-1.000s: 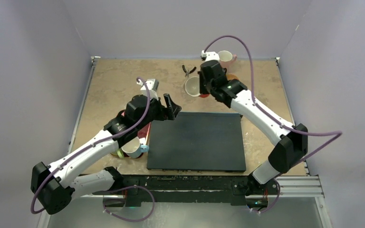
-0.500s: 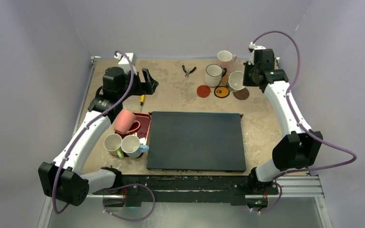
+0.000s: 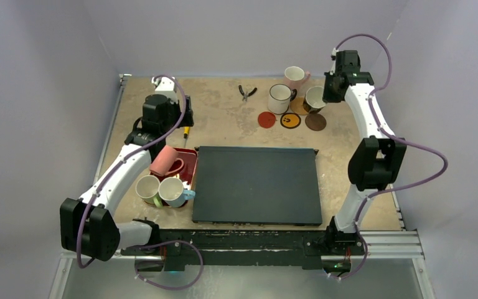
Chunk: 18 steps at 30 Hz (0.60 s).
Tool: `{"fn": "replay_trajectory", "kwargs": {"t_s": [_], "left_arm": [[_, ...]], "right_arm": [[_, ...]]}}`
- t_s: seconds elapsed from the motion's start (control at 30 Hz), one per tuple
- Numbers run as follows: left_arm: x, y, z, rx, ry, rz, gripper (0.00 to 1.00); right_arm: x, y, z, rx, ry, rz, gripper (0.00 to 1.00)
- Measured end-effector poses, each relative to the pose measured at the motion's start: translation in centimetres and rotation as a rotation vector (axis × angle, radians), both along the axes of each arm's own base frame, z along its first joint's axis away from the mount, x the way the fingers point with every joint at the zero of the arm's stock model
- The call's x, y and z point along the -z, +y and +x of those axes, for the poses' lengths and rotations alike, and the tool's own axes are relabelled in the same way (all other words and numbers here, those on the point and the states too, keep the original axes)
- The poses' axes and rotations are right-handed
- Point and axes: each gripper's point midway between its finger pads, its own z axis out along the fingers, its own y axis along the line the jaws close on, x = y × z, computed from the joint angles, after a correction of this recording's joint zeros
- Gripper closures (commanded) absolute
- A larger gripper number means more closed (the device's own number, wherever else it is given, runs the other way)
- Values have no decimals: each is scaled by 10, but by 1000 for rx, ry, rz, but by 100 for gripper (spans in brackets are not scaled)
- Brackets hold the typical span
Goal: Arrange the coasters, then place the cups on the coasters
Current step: Place the cup on the coaster.
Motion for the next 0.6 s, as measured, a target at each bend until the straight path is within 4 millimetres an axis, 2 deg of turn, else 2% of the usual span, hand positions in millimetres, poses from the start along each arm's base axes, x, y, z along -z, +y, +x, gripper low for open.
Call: {"fn": "replay_trajectory", "kwargs": {"t_s": [0.07,0.17,0.33,0.6], "left_arm": [[19,10,-4,-37,31,35,19],[30,21,-7,-75,49,78,19],[22,35,-6,-132,14,130,19],[17,43,-3,-166,-9,161,19]], "right_arm": [[3,1,11,-1,8,1,100],[9,-1,25,2,22,4,100],[19,-7,44,18,43,10,100],[47,-11,59,24,110,14,100]]}}
